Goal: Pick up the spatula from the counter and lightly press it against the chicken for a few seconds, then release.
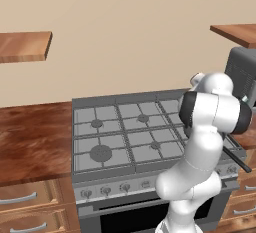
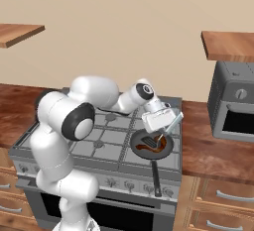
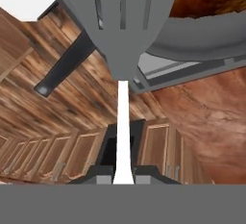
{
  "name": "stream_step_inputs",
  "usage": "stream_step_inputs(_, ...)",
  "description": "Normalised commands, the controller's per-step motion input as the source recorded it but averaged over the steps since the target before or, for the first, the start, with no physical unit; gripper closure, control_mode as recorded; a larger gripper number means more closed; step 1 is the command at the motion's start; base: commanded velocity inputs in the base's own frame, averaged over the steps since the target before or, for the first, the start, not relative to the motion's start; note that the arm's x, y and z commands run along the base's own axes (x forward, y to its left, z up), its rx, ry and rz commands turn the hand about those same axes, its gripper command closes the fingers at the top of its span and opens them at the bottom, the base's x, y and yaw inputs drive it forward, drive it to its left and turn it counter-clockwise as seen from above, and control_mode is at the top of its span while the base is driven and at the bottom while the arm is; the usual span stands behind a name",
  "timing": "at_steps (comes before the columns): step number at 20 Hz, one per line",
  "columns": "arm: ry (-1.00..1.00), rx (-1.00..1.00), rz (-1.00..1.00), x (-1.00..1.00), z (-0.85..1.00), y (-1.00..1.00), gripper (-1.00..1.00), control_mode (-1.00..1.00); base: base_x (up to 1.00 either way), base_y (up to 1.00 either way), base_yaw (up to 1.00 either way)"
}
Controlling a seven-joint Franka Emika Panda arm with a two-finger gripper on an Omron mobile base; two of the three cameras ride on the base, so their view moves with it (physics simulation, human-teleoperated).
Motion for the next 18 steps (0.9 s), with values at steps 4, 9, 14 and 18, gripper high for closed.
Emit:
stream_step_inputs(4, 0.00, 0.00, 0.07, 0.00, 0.00, 0.00, 1.00, -1.00, 0.00, 0.00, 0.00)
stream_step_inputs(9, -0.03, 0.00, 0.07, -0.05, 0.04, -0.03, 1.00, -1.00, 0.00, 0.00, 0.00)
stream_step_inputs(14, -0.05, 0.02, 0.06, 0.00, 0.09, 0.00, 1.00, -1.00, 0.00, 0.00, 0.00)
stream_step_inputs(18, -0.03, 0.03, 0.06, 0.00, 0.00, 0.00, 1.00, -1.00, 0.00, 0.00, 0.00)
